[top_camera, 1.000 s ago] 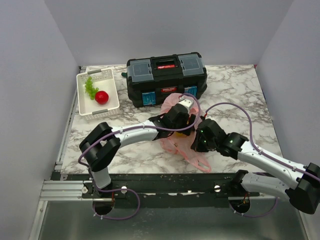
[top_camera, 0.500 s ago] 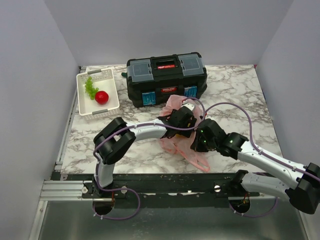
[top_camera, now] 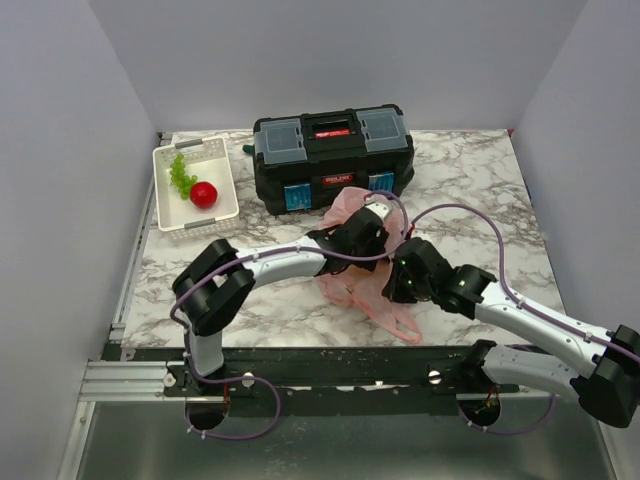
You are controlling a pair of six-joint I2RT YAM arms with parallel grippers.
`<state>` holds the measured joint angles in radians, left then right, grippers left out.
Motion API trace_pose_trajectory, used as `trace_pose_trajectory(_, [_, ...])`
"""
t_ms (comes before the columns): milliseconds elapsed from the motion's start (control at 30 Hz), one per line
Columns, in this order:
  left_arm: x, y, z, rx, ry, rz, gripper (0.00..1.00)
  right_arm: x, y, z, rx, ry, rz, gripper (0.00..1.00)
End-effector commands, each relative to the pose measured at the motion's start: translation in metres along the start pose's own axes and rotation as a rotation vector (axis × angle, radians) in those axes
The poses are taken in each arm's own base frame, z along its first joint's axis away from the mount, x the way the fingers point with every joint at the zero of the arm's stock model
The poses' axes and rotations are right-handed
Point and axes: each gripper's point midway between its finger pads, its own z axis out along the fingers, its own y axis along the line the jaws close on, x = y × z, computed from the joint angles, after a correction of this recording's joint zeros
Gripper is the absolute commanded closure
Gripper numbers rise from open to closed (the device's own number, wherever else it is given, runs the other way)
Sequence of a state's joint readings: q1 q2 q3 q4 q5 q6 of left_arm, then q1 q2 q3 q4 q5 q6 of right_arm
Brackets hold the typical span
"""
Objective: Take the fake fruits out of the plastic bag
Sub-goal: Take out the fake fruit from the plastic bag, then place the fake fruit in the bin.
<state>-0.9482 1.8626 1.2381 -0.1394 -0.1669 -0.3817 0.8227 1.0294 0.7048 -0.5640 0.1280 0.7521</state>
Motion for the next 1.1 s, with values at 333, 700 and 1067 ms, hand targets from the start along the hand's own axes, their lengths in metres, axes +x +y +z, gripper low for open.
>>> trace_pose_trajectory(333, [-0.022,-0.049,-0.140,0.410,-0.110,-0.039,0.75,-0.060,-0.034,-0.013,0.274,-0.233,0.000,0.99])
trace_pose_trajectory(700, [-0.031,-0.013,-0.230,0.389,-0.271,-0.051,0.74,-0.103,-0.040,-0.017,0.405,-0.272,-0.149,0.99])
trace_pose_trajectory(1067, [-0.046,0.118,-0.280,-0.096,-0.467,-0.148,0.75,-0.122,-0.031,-0.062,0.342,-0.343,-0.198,0.99])
